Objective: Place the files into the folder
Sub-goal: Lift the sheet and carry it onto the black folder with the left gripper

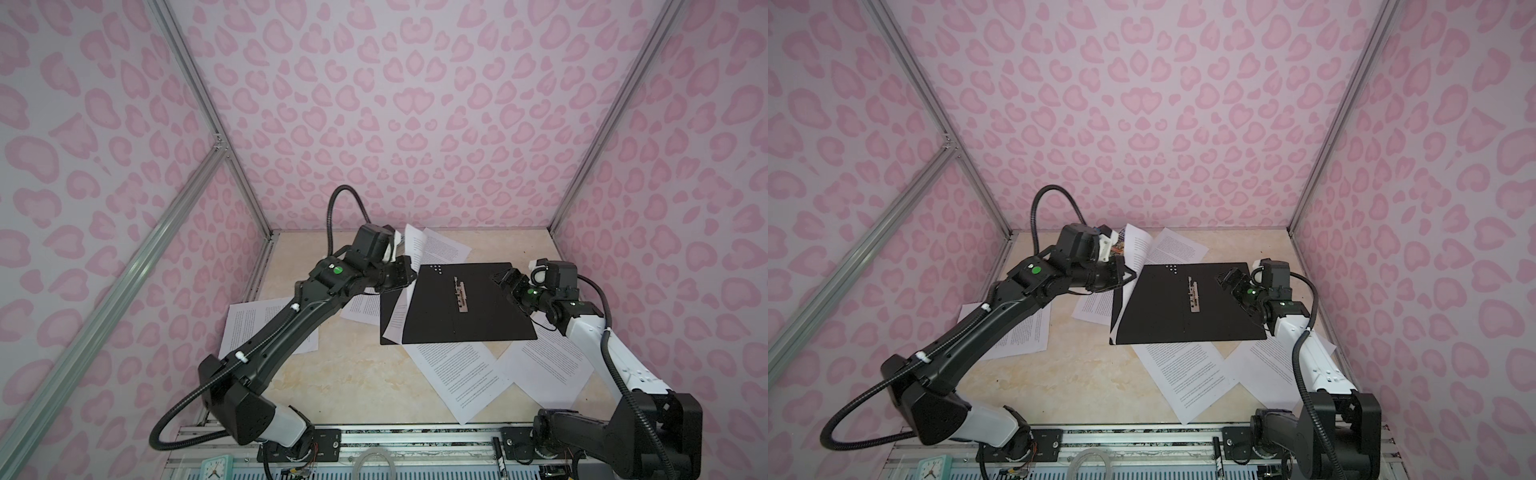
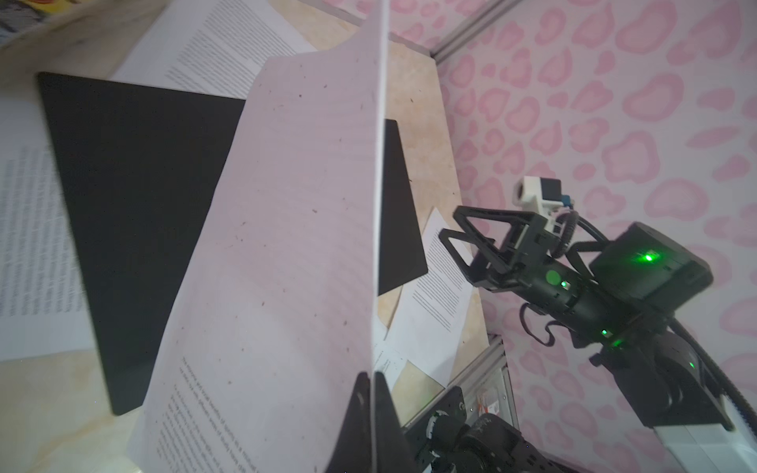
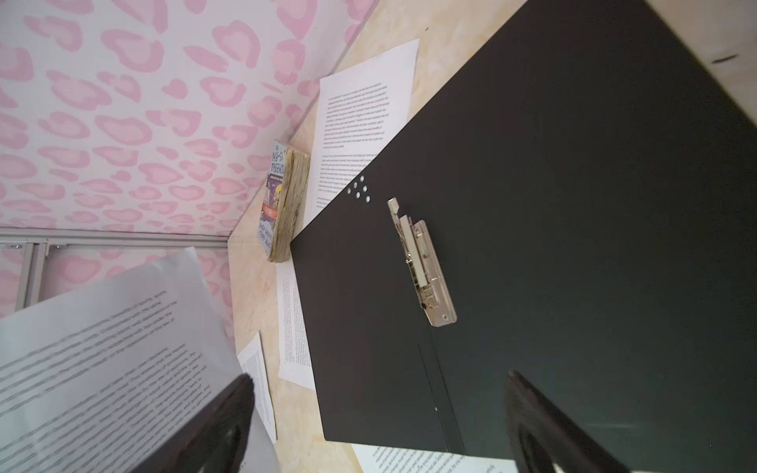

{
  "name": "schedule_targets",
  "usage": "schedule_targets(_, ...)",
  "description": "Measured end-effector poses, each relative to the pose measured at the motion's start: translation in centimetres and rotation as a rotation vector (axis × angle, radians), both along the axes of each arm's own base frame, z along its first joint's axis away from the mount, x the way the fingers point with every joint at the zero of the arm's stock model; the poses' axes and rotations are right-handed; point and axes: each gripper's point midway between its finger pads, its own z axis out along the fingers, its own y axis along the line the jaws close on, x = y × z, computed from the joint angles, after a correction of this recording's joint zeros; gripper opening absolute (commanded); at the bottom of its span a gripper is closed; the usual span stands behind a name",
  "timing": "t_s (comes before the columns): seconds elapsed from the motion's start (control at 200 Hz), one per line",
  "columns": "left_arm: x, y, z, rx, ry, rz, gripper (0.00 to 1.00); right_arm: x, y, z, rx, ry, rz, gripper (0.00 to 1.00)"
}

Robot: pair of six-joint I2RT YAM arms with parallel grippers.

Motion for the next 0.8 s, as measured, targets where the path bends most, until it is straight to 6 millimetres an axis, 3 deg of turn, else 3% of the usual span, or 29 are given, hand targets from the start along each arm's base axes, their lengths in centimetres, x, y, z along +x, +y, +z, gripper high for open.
schedule_targets(0.12, -1.2, -6.5, 1.4, -0.037, -0.018, -0.150, 0.04, -0.7, -1.4, -0.5, 0.002, 0.028, -0.052, 0.92)
schedule_targets(0.22, -2.6, -9.1, 1.2, -0.062, 0.003, -0.234, 0.04, -1.2, -2.2, -0.2, -0.007, 0.031, -0.082, 0.92)
schedule_targets(0.4, -0.4, -8.2, -2.9, -0.038, 0.109, -0.173, 0.04, -1.9, -2.5, 0.3, -0.018, 0.028, -0.099, 0.92)
schedule_targets(0.67, 4.6, -8.1, -13.8, 0.065, 0.282, -0.110, 0.04, -2.4, -2.0, -1.5, -0.025, 0.089, -0.074, 0.92)
schedule_targets(0.8, 7.2, -6.1, -18.0, 0.118, 0.340, -0.045, 0.04, -2.7, -0.7, -3.3, -0.043, 0.140, 0.000, 0.91)
